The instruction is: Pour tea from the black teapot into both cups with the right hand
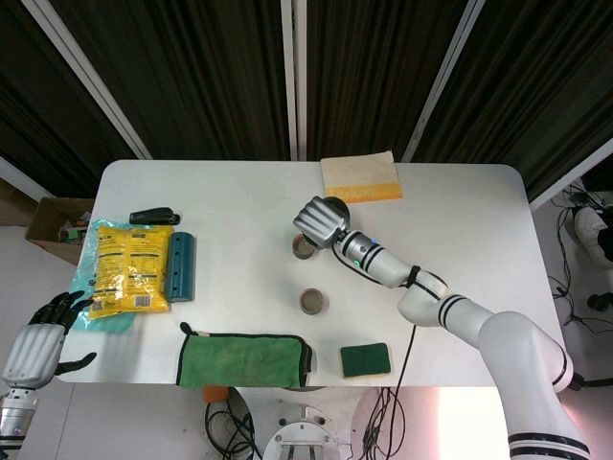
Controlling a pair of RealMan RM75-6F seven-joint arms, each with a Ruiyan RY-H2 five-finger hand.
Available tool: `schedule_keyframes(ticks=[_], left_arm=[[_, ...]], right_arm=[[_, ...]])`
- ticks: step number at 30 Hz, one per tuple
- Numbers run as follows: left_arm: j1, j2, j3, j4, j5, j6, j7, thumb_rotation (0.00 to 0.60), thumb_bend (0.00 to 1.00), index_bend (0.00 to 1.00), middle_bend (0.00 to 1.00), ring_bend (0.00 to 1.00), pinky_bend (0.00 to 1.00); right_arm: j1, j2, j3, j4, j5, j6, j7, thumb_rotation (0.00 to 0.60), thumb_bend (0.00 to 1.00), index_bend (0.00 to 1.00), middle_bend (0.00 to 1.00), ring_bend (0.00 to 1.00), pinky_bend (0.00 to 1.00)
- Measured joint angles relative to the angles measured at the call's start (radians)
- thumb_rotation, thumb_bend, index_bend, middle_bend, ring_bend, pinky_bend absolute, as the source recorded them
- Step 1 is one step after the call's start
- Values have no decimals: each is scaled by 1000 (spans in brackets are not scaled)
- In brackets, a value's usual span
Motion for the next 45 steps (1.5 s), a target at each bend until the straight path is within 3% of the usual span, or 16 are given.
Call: schedule_keyframes(ticks=[45], left_arm=[[0,0,1,0,2,0,-2,600,71,209,107,89,218]], right_arm=[[16,9,13,-36,33,-32,-114,600,477,1000,1000,1000,769]])
